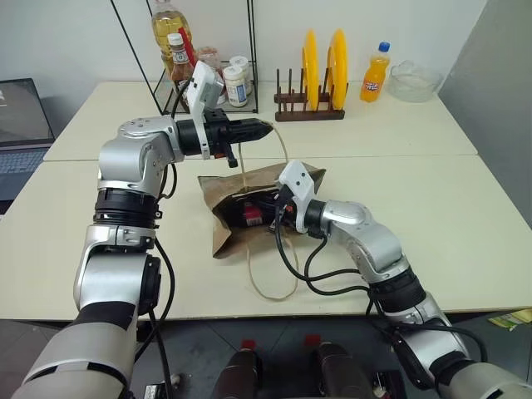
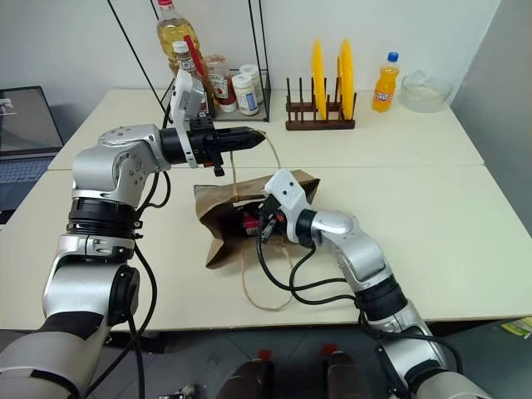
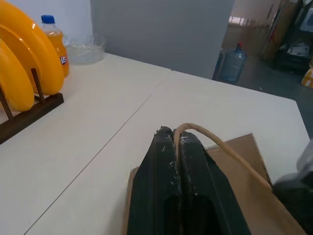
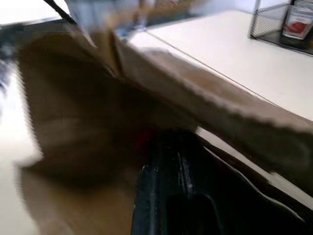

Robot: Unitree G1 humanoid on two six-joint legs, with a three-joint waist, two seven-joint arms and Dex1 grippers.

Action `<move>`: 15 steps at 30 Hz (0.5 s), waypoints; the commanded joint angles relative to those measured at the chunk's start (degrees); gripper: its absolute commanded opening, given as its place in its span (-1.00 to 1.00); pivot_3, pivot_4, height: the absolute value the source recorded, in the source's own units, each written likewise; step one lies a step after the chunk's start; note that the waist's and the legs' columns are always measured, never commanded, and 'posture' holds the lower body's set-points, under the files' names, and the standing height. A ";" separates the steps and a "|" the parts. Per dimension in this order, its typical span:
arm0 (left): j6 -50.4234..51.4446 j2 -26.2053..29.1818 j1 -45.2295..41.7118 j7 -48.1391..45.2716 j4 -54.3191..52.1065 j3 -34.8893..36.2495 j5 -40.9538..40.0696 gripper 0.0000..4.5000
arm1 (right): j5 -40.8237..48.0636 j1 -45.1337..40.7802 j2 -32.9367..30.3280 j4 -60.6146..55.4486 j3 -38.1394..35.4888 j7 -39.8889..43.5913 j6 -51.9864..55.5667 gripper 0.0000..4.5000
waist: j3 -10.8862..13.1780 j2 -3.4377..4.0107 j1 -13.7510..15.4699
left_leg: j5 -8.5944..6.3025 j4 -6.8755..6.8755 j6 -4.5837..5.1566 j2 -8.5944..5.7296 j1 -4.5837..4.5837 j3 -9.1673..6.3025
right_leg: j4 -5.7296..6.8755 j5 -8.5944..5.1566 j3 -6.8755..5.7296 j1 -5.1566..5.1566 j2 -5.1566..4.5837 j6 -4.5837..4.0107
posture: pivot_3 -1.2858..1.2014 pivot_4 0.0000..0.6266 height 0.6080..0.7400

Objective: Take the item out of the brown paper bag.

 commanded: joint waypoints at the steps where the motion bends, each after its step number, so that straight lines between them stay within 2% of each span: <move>1: -0.71 0.07 -0.67 0.32 -1.75 1.21 -0.93 -1.00 | -9.32 -2.24 -2.37 3.09 4.65 -2.51 -7.30 -1.00 | 0.00 0.00 -0.04 | 0.00 0.00 0.00 0.01 0.01 0.01 | 0.00 0.00 0.00 0.00 0.00 0.00 | 0.03 -0.52 1.00; 2: -0.78 0.04 -0.62 0.35 -1.73 1.21 -0.91 -1.00 | -11.64 -2.56 -3.32 3.58 6.07 -2.59 -9.34 -1.00 | 0.00 0.00 -0.07 | 0.00 0.00 0.00 0.00 0.01 0.02 | 0.01 0.00 0.00 0.00 0.00 0.00 | 0.03 -0.52 1.00; 5: -1.04 -0.03 -0.62 0.41 -1.51 1.17 -0.78 -1.00 | -14.10 -2.93 -4.41 4.29 7.88 -1.00 -12.49 -0.79 | 0.00 0.00 -0.19 | 0.00 0.01 -0.01 0.00 0.00 0.03 | 0.00 0.00 0.00 0.00 0.00 0.00 | 0.03 -0.52 1.00; 15: -1.29 -0.32 -1.28 0.44 -0.95 1.10 -0.69 -1.00 | -22.34 -5.42 -7.23 8.12 12.47 4.60 -16.33 0.77 | 0.00 0.00 -0.27 | 0.01 0.02 -0.01 0.01 0.01 0.03 | 0.01 0.00 0.01 0.00 0.00 0.00 | 0.03 -0.52 1.00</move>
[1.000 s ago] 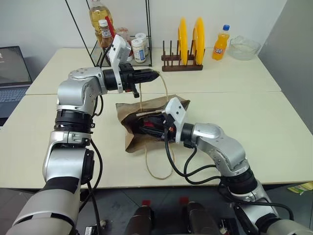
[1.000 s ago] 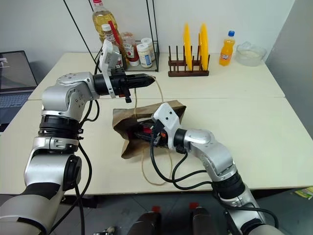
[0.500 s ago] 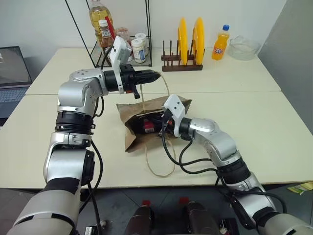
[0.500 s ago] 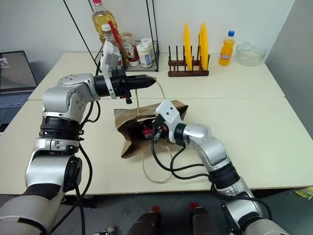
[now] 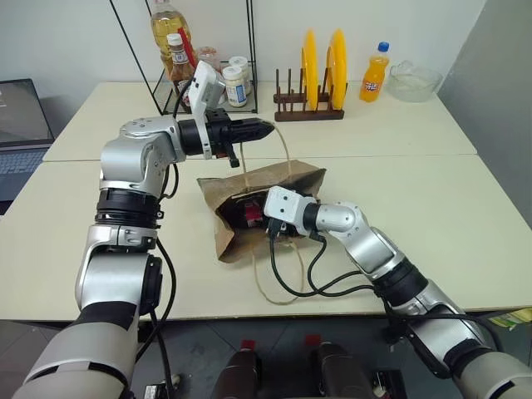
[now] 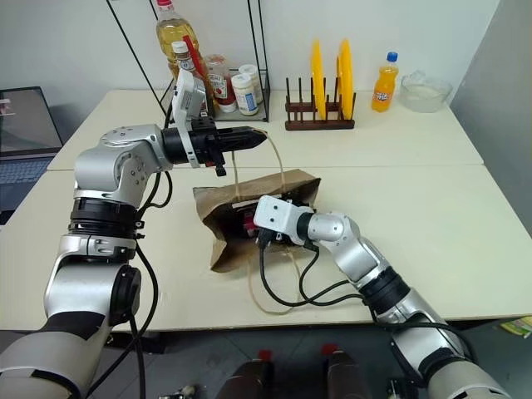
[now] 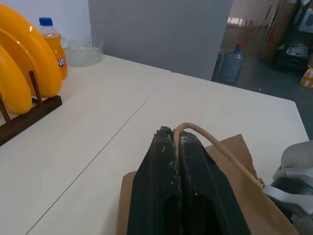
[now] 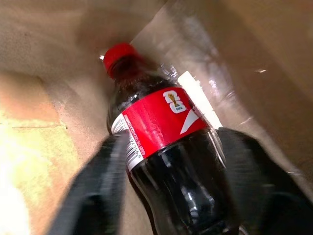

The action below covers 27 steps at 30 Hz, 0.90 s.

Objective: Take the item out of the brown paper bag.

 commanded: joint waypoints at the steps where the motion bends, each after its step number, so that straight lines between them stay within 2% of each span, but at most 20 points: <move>1: -1.18 0.00 -1.28 0.21 -0.87 1.12 -0.67 -1.00 | -4.11 -2.53 -1.06 1.90 1.89 1.53 -1.65 0.92 | 0.00 0.00 -0.02 | 0.00 0.00 0.00 0.00 0.00 0.01 | 0.00 0.00 0.00 0.00 0.00 0.00 | 0.03 -0.52 1.00; 2: -1.13 -0.12 -1.14 0.34 -1.05 1.13 -0.72 -1.00 | -6.24 -3.35 -1.17 3.56 2.74 0.89 -1.51 0.99 | 0.00 0.00 0.00 | 0.00 0.01 0.00 -0.01 0.00 0.02 | 0.00 0.00 0.01 0.00 0.00 0.00 | 0.03 -0.52 1.00; 6: -1.00 -0.40 -0.76 0.67 -1.57 1.19 -0.83 -1.00 | -12.03 -5.22 -1.29 7.68 5.36 -0.21 -1.72 0.99 | 0.00 0.00 -0.02 | 0.00 0.02 0.00 -0.01 0.00 0.01 | 0.01 0.00 0.00 0.00 0.00 0.00 | 0.03 -0.52 1.00; 12: -0.97 -0.45 -0.40 1.22 -1.94 1.30 -0.92 -1.00 | -13.84 -5.44 -0.26 10.73 4.56 -0.45 -1.01 0.99 | -0.01 0.00 -0.03 | 0.01 0.05 -0.01 0.00 0.03 0.01 | 0.03 0.01 0.01 0.02 -0.01 0.00 | 0.03 -0.52 1.00; 14: -0.98 -0.45 -0.30 1.31 -2.06 1.31 -0.92 -1.00 | -13.60 -5.17 -0.61 10.62 4.21 0.25 -1.46 0.82 | -0.01 0.00 -0.02 | 0.01 0.05 -0.01 0.00 0.04 0.02 | 0.05 0.01 0.01 0.04 0.00 0.00 | 0.03 -0.52 1.00; 17: -1.26 -0.43 -0.40 1.51 -1.68 1.38 -0.79 -1.00 | -12.36 -4.36 -1.50 8.53 2.70 1.34 -1.50 0.47 | -0.01 0.00 -0.01 | 0.02 0.07 0.00 0.00 0.05 0.01 | 0.08 0.01 0.00 0.04 0.00 0.00 | 0.03 -0.52 1.00; 18: -1.37 -0.47 -0.42 1.58 -1.57 1.39 -0.74 -1.00 | -11.10 -3.78 -1.43 7.31 1.63 2.00 -0.91 0.43 | -0.01 0.00 0.02 | 0.02 0.07 0.00 0.00 0.04 0.01 | 0.08 0.01 0.00 0.04 0.00 0.00 | 0.03 -0.52 1.00; 27: -3.49 -0.62 -0.49 2.41 0.08 0.86 0.35 -1.00 | -1.33 3.35 -4.53 -12.07 -7.08 8.61 4.19 0.43 | -0.01 0.00 0.26 | 0.02 0.03 -0.01 -0.01 -0.02 0.01 | 0.02 0.01 0.00 0.00 -0.02 0.00 | 0.03 -0.52 1.00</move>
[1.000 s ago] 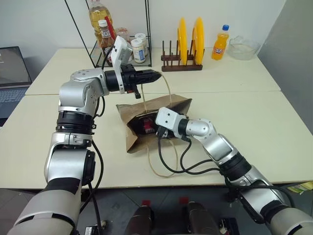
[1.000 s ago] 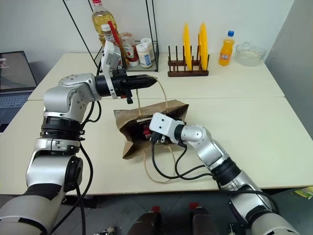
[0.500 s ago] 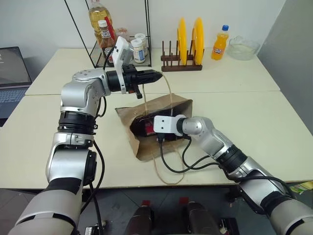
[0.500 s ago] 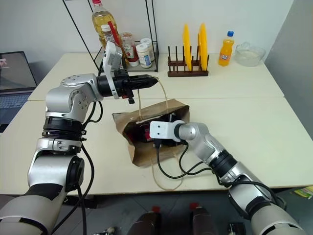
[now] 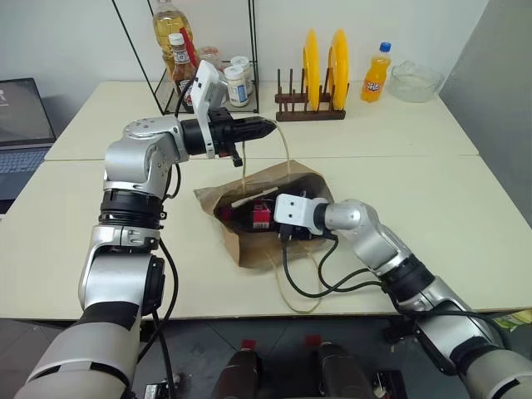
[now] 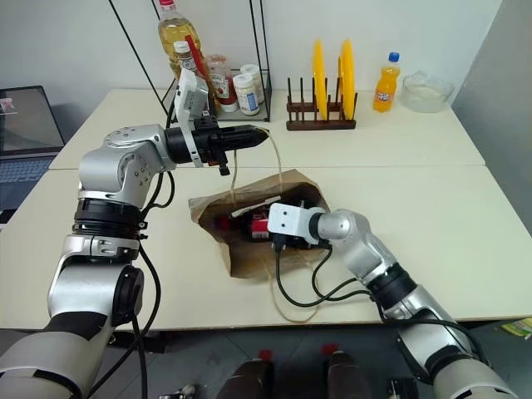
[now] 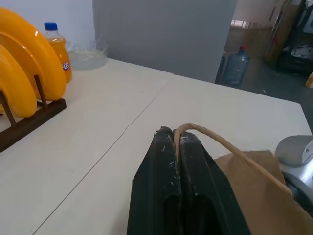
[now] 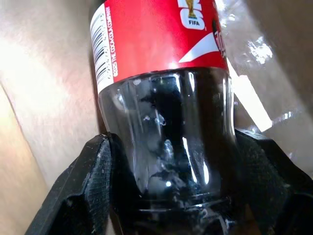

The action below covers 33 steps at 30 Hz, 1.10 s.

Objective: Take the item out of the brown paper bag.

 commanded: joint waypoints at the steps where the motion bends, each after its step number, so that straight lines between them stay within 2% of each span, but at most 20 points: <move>1: -1.91 0.30 -0.60 0.38 0.08 0.80 0.30 -1.00 | 6.07 2.20 -1.33 -11.84 -5.73 3.02 2.99 0.43 | 0.00 0.00 0.03 | 0.00 0.00 0.00 0.00 -0.01 -0.01 | -0.01 0.00 -0.01 0.00 0.00 0.00 | 0.03 -0.52 1.00; 6: -3.11 0.32 -0.81 0.30 1.35 0.64 0.75 -1.00 | 9.95 6.16 -5.85 -22.19 -9.08 5.86 7.55 0.43 | 0.00 0.00 0.15 | -0.01 0.01 0.02 0.00 -0.01 0.01 | -0.01 0.00 -0.01 0.00 0.00 0.00 | 0.03 -0.52 1.00; 10: -3.62 0.00 -0.87 0.08 1.55 0.47 1.11 -1.00 | 21.47 11.46 -10.66 -33.34 -16.68 11.50 14.36 0.43 | 0.01 -0.01 0.18 | -0.01 0.00 0.03 0.01 -0.06 -0.02 | -0.03 0.00 -0.03 0.01 0.00 0.00 | 0.03 -0.52 1.00; 14: -4.21 0.26 -0.80 -0.36 2.00 0.51 1.26 -1.00 | 29.89 13.86 -16.26 -41.06 -23.77 13.60 21.15 0.43 | 0.01 -0.02 0.42 | -0.03 0.05 0.06 -0.02 -0.12 -0.01 | -0.05 0.00 -0.03 0.01 -0.03 0.01 | 0.03 -0.52 1.00; 17: -4.29 0.32 -0.47 -0.56 1.78 0.51 1.17 -1.00 | 38.75 11.55 -17.17 -43.90 -32.90 10.27 32.43 0.43 | 0.01 -0.02 0.32 | -0.09 0.04 0.17 0.03 -0.10 -0.02 | -0.04 0.00 -0.04 0.01 -0.01 0.01 | 0.03 -0.52 1.00; 20: -4.27 0.21 -0.25 -0.70 1.49 0.40 1.10 -1.00 | 43.74 5.75 -13.23 -41.24 -42.63 1.03 41.55 0.43 | 0.01 -0.02 0.15 | -0.09 0.04 0.18 0.05 -0.09 0.00 | 0.00 0.00 -0.01 0.01 -0.02 0.00 | 0.03 -0.52 1.00; 23: -4.57 -0.14 -0.72 -0.76 2.02 0.22 1.18 -1.00 | 39.89 3.85 -9.81 -36.02 -47.10 -10.22 42.51 0.43 | 0.01 -0.02 0.46 | -0.09 0.03 0.18 0.04 -0.08 -0.04 | 0.01 0.00 -0.04 0.01 -0.03 0.00 | 0.03 -0.52 1.00; 27: -5.12 -0.64 -1.66 -0.83 2.88 -0.03 1.34 -1.00 | 30.03 8.10 -12.20 -28.27 -43.09 -21.09 41.36 0.43 | 0.01 -0.02 1.14 | -0.04 0.02 0.11 -0.01 -0.10 0.01 | 0.01 0.00 -0.03 0.02 -0.04 0.00 | 0.03 -0.52 1.00; 33: -5.29 -0.89 -1.38 -0.88 2.39 -0.20 1.38 -1.00 | 24.29 11.32 -18.55 -15.79 -35.07 -21.38 39.49 0.43 | 0.02 0.00 1.18 | -0.01 0.04 0.09 -0.05 -0.22 0.48 | 0.01 0.00 0.21 -0.18 -0.09 0.00 | 0.03 -0.52 1.00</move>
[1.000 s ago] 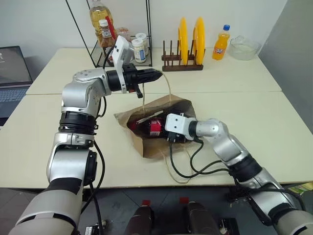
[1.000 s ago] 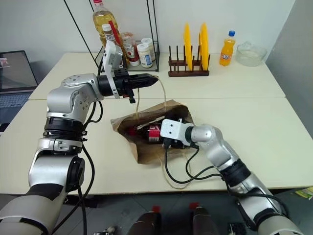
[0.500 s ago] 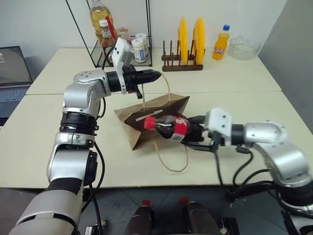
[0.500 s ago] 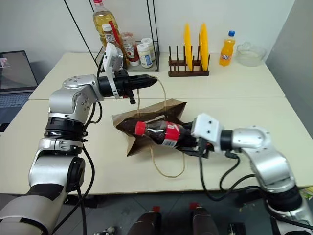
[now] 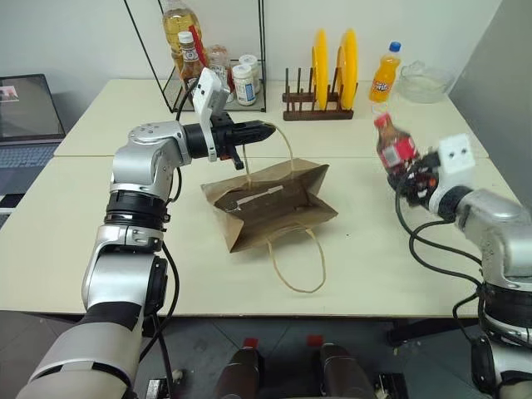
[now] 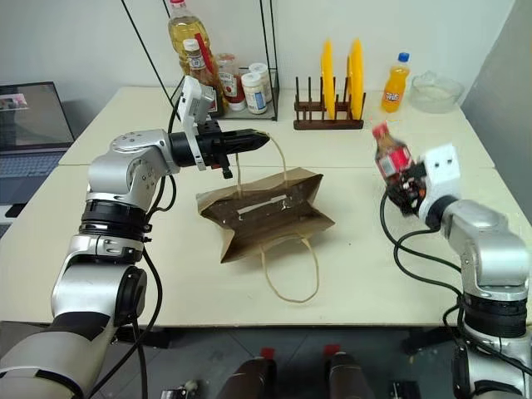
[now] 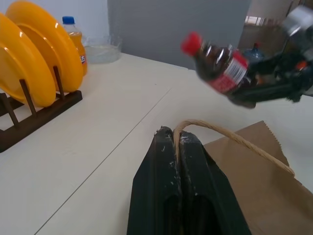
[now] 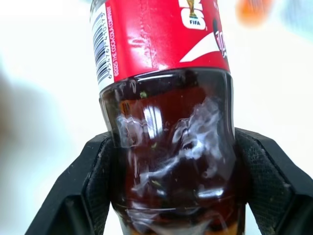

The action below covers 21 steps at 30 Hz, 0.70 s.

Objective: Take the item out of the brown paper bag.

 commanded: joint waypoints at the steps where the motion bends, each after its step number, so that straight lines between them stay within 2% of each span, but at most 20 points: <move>1: -0.97 -0.07 -1.27 -0.29 -1.62 0.36 -0.08 -1.00 | -1.93 -0.81 -3.20 4.16 2.63 1.16 -2.59 0.43 | 0.00 0.00 -0.38 | 0.00 0.00 0.01 0.01 0.00 0.02 | -0.01 0.00 0.01 0.00 0.00 0.00 | 0.03 -0.52 1.00; 8: -0.52 0.18 -0.34 -0.01 -2.86 0.73 -0.22 -1.00 | -2.69 -1.02 -5.61 10.65 7.52 5.39 -4.14 0.43 | 0.00 0.00 -1.45 | -0.05 0.00 0.11 0.11 0.02 0.05 | 0.03 0.00 -0.05 0.01 0.06 0.00 | 0.03 -0.52 1.00; 9: -0.46 0.20 -0.20 0.08 -3.05 0.76 -0.25 -1.00 | -2.91 -1.01 -5.90 11.18 7.85 5.61 -4.54 0.75 | 0.00 0.00 -1.41 | -0.05 0.00 0.12 0.10 0.02 0.05 | 0.03 0.00 -0.06 0.04 0.06 0.00 | 0.03 -0.52 1.00; 11: -0.36 0.29 0.06 0.23 -3.34 0.85 -0.30 -1.00 | -3.00 -1.10 -6.33 11.83 8.07 6.12 -5.70 0.99 | 0.00 0.00 -1.32 | -0.05 0.02 0.12 0.08 0.02 0.04 | 0.00 0.00 -0.10 0.08 0.06 0.00 | 0.03 -0.52 1.00; 16: -0.28 0.76 0.22 0.79 -3.63 1.07 -0.29 -1.00 | -0.71 -1.47 -5.95 7.95 5.21 6.68 -5.84 0.99 | 0.00 0.00 -1.29 | -0.04 0.02 0.11 0.08 0.02 0.01 | 0.01 0.00 -0.10 0.08 0.05 0.00 | 0.03 -0.52 1.00; 19: -0.01 1.63 0.00 1.11 -3.31 1.58 -0.31 -1.00 | -0.91 -0.04 -6.05 0.24 3.83 5.72 -7.43 0.99 | 0.00 0.00 -1.31 | -0.03 0.02 0.09 0.09 0.02 -0.03 | 0.01 0.00 -0.09 0.07 0.05 0.00 | 0.03 -0.52 1.00; 21: 0.76 2.68 -0.15 1.01 -3.22 2.28 -0.77 -1.00 | 0.01 0.41 -3.55 -5.54 1.96 3.72 -8.35 0.99 | 0.00 0.00 -1.36 | -0.03 0.01 0.09 0.10 0.02 -0.07 | 0.01 0.00 -0.09 0.07 0.05 0.01 | 0.03 -0.52 1.00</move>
